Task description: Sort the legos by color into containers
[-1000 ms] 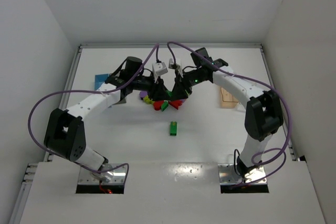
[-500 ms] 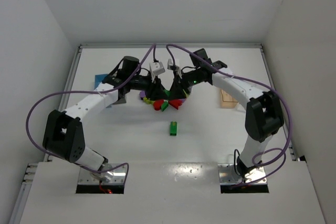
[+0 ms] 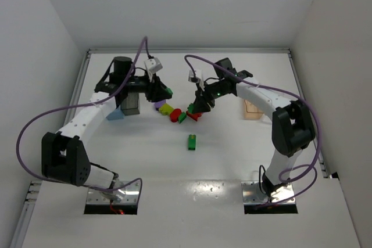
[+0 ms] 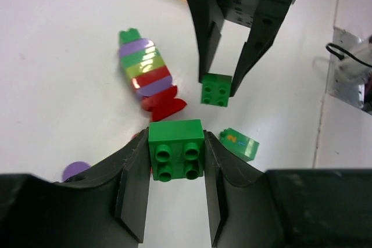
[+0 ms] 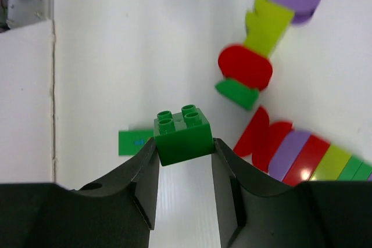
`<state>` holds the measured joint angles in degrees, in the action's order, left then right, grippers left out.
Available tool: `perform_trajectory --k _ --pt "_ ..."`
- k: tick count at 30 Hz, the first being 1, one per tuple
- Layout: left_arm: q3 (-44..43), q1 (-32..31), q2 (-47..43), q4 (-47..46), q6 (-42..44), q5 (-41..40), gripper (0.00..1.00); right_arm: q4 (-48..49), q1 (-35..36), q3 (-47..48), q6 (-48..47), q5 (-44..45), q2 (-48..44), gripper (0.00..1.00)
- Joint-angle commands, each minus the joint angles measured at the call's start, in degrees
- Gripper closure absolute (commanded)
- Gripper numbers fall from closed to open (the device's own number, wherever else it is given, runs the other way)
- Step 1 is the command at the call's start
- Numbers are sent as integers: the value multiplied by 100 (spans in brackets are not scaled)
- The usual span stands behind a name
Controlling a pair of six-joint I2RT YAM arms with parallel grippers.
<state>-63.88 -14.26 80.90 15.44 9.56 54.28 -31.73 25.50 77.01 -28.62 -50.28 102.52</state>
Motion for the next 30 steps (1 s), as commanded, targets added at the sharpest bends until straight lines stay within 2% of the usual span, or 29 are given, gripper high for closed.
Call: perform_trajectory --k 1,7,9,11,12,15,18,23,26,30 --pt "-116 239 -417 -296 19 294 100 -255 -80 -99 -214 194 -30 100" --pt "-63 731 -541 -227 -200 66 100 -308 -133 -99 -267 247 -30 100" --pt "-116 1074 -541 28 -305 -407 100 -361 -133 -47 -206 247 -83 100" --pt "-169 1294 -541 387 -472 -1179 100 -308 -80 7 49 369 -83 100" --pt "-169 1373 -541 468 -551 -1836 100 -212 -80 59 163 370 -144 100" --pt "-3 1794 -541 705 -665 -2463 100 227 -27 112 839 370 -224 100" --pt "252 2164 -593 758 -780 -2685 100 562 -27 261 1402 370 -224 100" --pt "376 2524 -471 759 -965 -3512 99 913 78 428 1956 493 -224 100" --pt "376 2665 -313 759 -1017 -3723 94 914 131 586 2036 546 -171 100" --pt "376 2788 -14 759 -1150 -3995 92 914 184 807 2238 607 -48 100"
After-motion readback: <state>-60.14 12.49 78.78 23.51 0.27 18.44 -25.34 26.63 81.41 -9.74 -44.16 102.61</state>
